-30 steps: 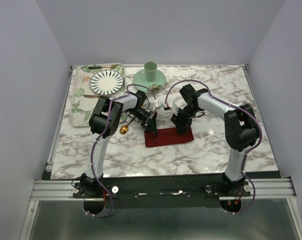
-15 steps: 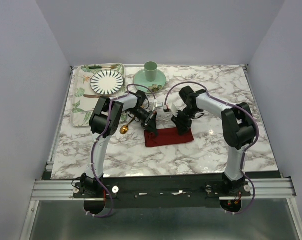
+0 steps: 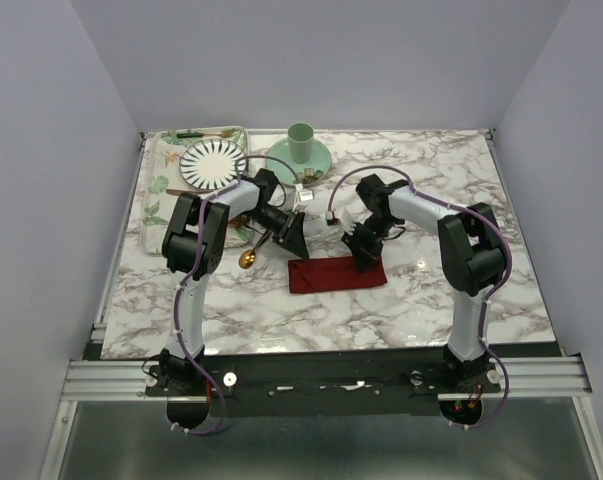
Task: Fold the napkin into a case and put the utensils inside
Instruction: Fold the 2/3-rectangle-folded napkin at the center of the board.
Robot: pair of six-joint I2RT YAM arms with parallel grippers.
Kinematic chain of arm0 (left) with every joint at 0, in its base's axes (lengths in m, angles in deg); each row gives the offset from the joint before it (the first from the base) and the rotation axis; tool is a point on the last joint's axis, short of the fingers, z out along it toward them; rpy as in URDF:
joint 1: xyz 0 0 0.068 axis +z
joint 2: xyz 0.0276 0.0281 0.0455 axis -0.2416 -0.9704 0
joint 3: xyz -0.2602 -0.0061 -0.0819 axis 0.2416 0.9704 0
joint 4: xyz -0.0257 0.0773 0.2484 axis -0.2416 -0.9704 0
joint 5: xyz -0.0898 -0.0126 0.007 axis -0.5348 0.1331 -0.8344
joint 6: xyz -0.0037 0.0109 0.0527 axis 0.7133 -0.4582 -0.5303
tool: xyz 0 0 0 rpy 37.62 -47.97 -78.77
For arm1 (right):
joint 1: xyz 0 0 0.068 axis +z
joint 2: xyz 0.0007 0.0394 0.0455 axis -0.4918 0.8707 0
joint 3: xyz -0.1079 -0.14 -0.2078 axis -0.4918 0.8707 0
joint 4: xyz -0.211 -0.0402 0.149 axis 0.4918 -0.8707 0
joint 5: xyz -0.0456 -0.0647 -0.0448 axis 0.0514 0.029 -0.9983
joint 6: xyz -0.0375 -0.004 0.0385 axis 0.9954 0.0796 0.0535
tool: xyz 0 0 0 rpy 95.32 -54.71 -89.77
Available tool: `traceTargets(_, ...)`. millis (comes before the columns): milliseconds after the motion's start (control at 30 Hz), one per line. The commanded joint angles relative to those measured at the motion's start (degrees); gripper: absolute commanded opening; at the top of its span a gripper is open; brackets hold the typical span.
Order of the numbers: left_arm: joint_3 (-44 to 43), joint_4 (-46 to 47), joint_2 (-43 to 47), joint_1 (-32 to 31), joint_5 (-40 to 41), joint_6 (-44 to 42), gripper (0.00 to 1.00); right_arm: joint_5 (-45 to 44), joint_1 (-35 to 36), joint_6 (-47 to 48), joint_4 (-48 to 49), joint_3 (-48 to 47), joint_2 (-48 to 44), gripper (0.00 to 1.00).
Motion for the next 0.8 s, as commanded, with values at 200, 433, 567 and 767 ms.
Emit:
traceTargets(200, 11.82, 12.82, 21.63, 5.00, 3.81, -0.64, 0.57, 5.00, 0.32, -4.26, -7.06, 3.02, 1.74, 0.07)
traceTargets(433, 21.94, 21.36, 30.44, 3.69, 10.76, -4.42, 0.58, 11.24, 0.32, -7.70, -10.66, -1.02, 2.88, 0.04)
traceTargets(567, 24.41, 22.42, 31.86, 1.93, 13.74, -7.76, 0.57, 13.53, 0.32, -8.49, -11.46, -3.57, 1.83, 0.01)
traceTargets(767, 25.29, 20.84, 31.86, -0.36, 15.86, -12.77, 0.55, 13.45, 0.41, -8.93, -11.28, -5.07, 3.31, 0.01)
